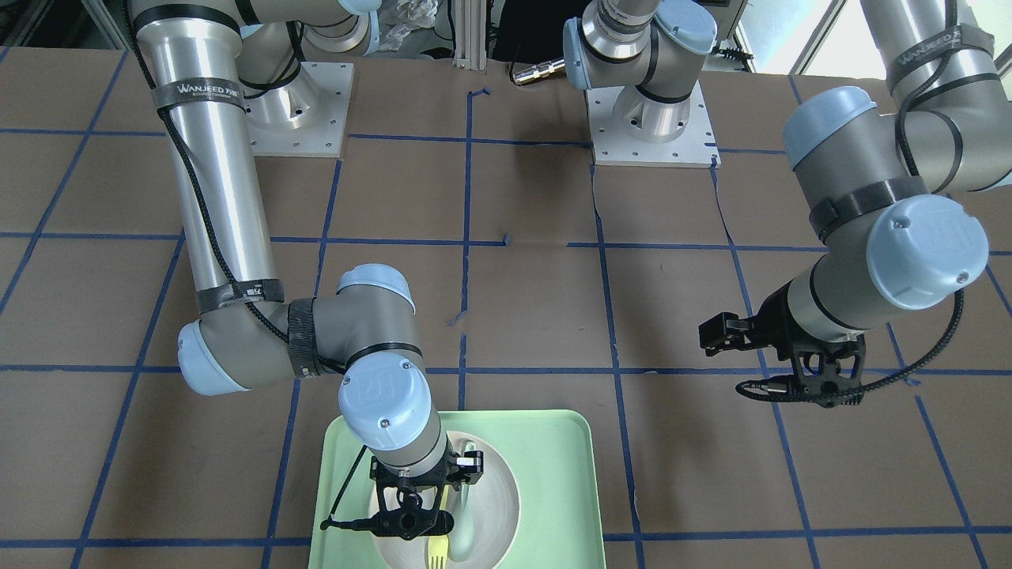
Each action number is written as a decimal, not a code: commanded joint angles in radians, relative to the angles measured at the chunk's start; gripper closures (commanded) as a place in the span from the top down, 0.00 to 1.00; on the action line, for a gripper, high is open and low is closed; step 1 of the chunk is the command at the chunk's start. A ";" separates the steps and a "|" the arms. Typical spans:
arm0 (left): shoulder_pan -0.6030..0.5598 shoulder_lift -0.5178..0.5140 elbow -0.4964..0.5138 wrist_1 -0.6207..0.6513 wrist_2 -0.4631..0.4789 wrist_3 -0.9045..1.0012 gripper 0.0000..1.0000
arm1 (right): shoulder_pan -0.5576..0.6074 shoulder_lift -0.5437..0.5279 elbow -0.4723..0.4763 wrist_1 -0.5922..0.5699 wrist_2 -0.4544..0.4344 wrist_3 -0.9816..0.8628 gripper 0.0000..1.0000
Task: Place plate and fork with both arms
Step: 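Lower the right gripper and grasp the yellow fork handle, then carry the yellow fork with the right gripper beside the plate on the tray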
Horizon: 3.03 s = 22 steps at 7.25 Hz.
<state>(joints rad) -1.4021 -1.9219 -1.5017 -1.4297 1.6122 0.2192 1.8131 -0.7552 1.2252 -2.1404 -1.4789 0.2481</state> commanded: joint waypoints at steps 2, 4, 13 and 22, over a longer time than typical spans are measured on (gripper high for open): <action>0.000 0.000 0.000 0.000 0.000 0.000 1.00 | 0.000 0.004 -0.001 0.001 0.002 -0.003 0.23; 0.000 0.000 0.000 0.000 0.000 0.000 1.00 | -0.002 0.001 -0.001 0.002 0.005 -0.001 0.00; 0.000 0.000 0.000 0.015 0.000 0.017 1.00 | -0.123 -0.119 0.046 0.097 -0.049 -0.162 0.00; -0.032 0.046 0.008 -0.002 0.003 0.006 1.00 | -0.143 -0.207 0.114 0.140 -0.050 -0.176 1.00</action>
<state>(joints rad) -1.4232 -1.8947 -1.4988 -1.4282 1.6164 0.2273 1.6705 -0.9023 1.3291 -2.0388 -1.5269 0.0722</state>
